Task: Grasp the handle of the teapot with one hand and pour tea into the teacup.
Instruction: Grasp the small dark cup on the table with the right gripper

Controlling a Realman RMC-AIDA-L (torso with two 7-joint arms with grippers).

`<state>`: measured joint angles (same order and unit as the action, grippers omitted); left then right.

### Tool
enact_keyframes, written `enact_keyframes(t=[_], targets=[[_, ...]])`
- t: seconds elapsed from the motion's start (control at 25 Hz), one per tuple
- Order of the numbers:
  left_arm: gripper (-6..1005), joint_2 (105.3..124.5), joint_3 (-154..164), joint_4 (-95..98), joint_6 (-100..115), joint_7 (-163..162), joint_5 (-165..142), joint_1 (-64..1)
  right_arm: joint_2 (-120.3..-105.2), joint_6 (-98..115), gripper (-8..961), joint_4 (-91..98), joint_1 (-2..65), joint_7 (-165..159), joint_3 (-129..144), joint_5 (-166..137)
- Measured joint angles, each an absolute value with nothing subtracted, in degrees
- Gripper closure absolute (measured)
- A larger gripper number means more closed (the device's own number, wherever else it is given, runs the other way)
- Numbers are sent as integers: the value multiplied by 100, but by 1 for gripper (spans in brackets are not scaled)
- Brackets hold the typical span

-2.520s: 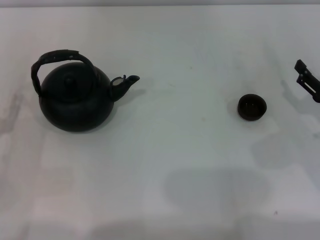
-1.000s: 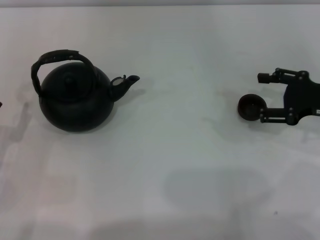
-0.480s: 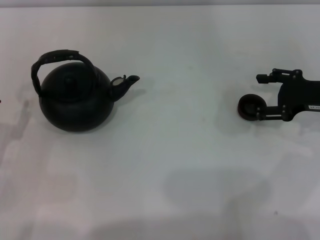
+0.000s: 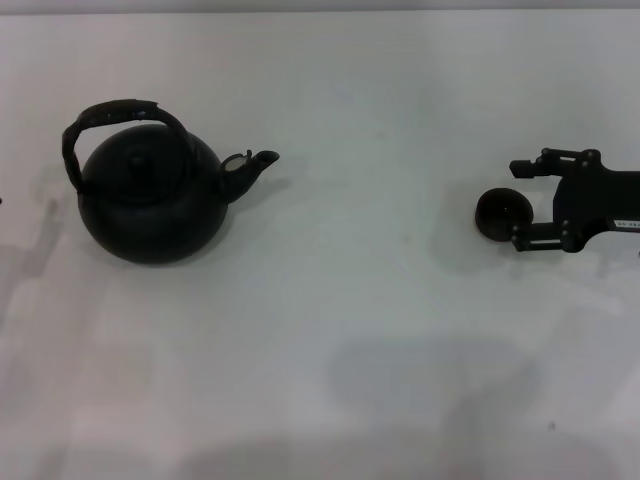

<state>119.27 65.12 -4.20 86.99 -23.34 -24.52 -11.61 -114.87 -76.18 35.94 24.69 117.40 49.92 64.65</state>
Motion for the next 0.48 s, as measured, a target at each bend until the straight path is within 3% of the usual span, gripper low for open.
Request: enact_keyframes(t=[0.48], targets=[[138, 11924, 6513, -406, 8736, -2334, -2452, -1129, -11514, -7426, 114, 3522, 2447, 11733, 5152, 6375]])
